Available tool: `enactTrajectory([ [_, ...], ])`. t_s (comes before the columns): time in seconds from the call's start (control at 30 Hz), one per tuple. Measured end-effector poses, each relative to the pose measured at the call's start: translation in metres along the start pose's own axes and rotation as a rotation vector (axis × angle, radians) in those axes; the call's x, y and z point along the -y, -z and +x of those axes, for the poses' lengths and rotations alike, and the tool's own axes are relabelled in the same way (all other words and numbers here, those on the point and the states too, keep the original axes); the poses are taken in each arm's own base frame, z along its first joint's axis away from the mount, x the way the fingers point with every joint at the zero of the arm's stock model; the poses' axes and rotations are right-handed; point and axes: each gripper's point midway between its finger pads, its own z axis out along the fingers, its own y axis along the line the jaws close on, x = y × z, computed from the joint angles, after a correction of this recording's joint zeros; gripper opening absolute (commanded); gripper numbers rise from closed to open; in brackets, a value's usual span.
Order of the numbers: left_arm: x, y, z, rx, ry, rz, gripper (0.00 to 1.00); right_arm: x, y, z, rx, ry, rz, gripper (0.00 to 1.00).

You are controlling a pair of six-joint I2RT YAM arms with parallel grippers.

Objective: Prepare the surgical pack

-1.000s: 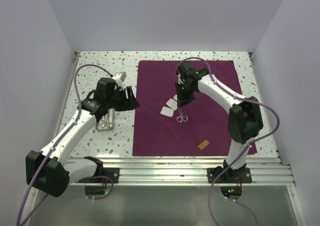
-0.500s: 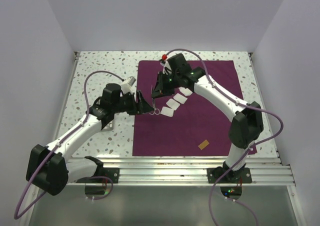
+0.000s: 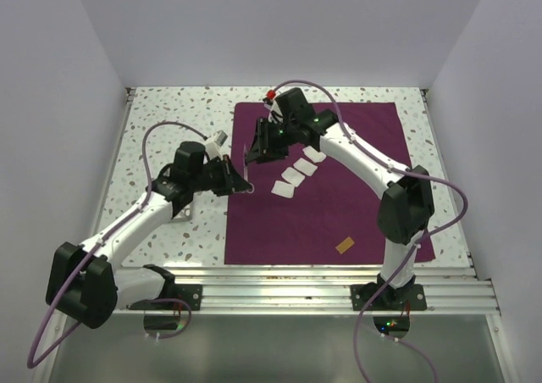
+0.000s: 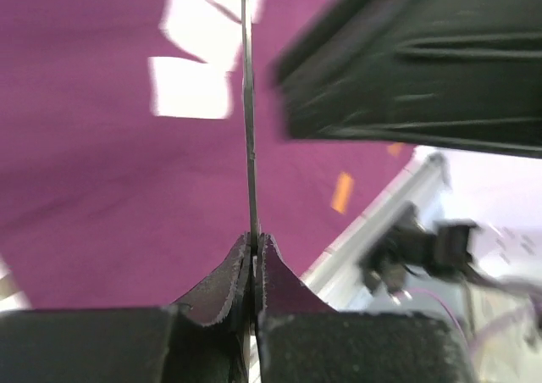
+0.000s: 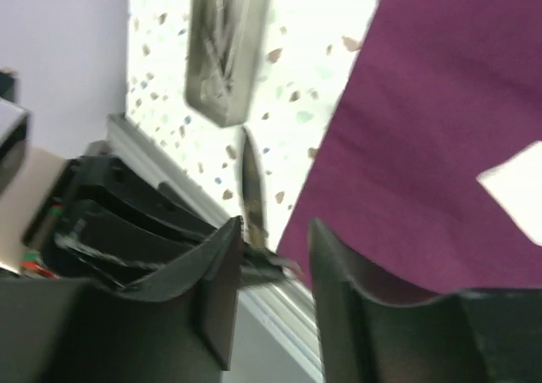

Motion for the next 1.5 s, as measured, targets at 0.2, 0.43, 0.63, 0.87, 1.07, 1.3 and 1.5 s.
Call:
enactTrajectory([
  [0.2,-0.074,0.039,-0.036,0.116,0.075,-0.397,0.0,0.044,0.002,-0.019,0.046,0.016,0.142,0.5],
  [0.43,-0.158,0.11,-0.058,0.207,0.163,-0.763,0.0,0.122,0.018,-0.033,0.061,-0.074,0.258,0.49],
  [0.63,-0.206,0.107,-0.029,0.022,0.17,-0.896,0.0,0.169,0.023,-0.014,0.011,-0.151,0.325,0.46],
  [0.87,-0.236,0.103,0.002,-0.155,0.187,-0.976,0.11,0.185,0.008,0.01,-0.02,-0.252,0.32,0.44],
  [1.07,-0.242,0.103,0.009,-0.201,0.201,-0.999,0.38,0.201,0.001,0.017,0.007,-0.316,0.35,0.45],
  [1.3,-0.229,0.103,0.0,-0.18,0.204,-0.96,0.43,0.215,-0.007,0.015,0.023,-0.324,0.374,0.44],
  [1.5,-0.209,0.102,-0.024,-0.115,0.181,-0.895,0.43,0.228,-0.016,0.019,0.014,-0.334,0.4,0.45],
])
